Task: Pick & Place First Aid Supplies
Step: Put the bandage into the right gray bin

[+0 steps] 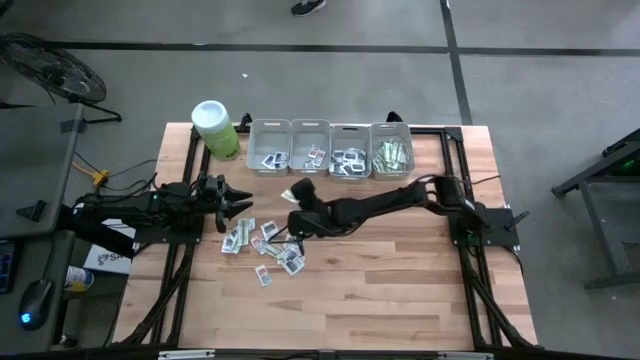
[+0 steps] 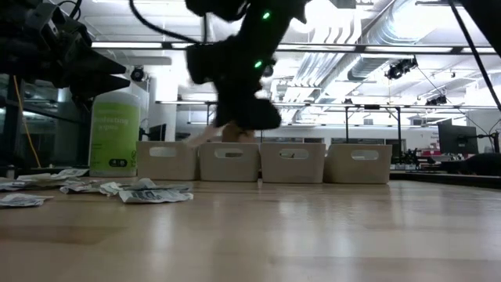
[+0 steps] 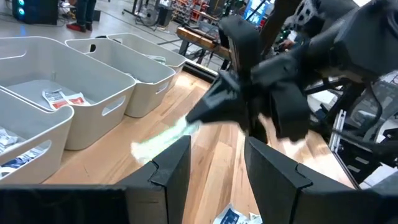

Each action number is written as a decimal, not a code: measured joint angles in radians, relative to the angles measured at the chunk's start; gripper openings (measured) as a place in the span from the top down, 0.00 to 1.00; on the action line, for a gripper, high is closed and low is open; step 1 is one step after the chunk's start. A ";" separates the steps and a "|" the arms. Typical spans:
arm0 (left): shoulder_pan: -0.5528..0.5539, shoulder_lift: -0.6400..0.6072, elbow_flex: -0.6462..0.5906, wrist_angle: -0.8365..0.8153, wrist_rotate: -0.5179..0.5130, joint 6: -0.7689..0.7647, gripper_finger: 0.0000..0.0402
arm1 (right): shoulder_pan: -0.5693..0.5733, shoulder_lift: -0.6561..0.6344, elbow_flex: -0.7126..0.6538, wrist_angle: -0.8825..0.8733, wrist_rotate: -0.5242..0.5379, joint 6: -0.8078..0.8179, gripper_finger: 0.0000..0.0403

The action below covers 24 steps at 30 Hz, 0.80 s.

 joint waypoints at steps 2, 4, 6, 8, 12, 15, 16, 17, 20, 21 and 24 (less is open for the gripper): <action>0.000 0.000 0.000 0.000 0.000 0.000 0.63 | -0.001 -0.025 0.001 -0.099 0.016 0.080 1.00; 0.000 0.000 0.000 0.000 0.000 0.000 0.63 | -0.004 -0.049 0.001 -0.195 0.006 0.163 1.00; 0.000 0.000 0.000 0.000 0.001 0.000 0.63 | -0.005 -0.068 0.001 -0.274 0.002 0.234 1.00; 0.000 0.000 0.000 0.000 0.000 0.000 0.63 | -0.005 -0.086 0.001 -0.344 0.022 0.290 1.00; 0.000 0.000 0.000 0.000 0.000 0.000 0.63 | -0.005 -0.114 0.001 -0.515 0.054 0.421 1.00; 0.000 0.000 0.000 0.000 0.001 0.000 0.63 | -0.010 -0.131 0.000 -0.679 0.056 0.569 1.00; 0.000 0.000 0.000 0.000 0.001 0.000 0.63 | -0.011 -0.140 0.000 -0.738 0.066 0.629 1.00; 0.000 0.000 0.000 0.000 0.000 0.000 0.63 | -0.012 -0.146 0.000 -0.799 0.076 0.696 1.00; 0.000 0.000 0.000 0.000 0.000 0.000 0.63 | -0.018 -0.161 0.001 -0.983 0.120 0.895 1.00; 0.000 0.000 0.000 0.000 0.000 0.000 0.63 | -0.020 -0.167 0.001 -1.025 0.133 0.954 1.00; 0.000 0.000 0.000 0.000 0.000 0.000 0.63 | -0.027 -0.209 -0.035 -1.004 0.118 0.995 1.00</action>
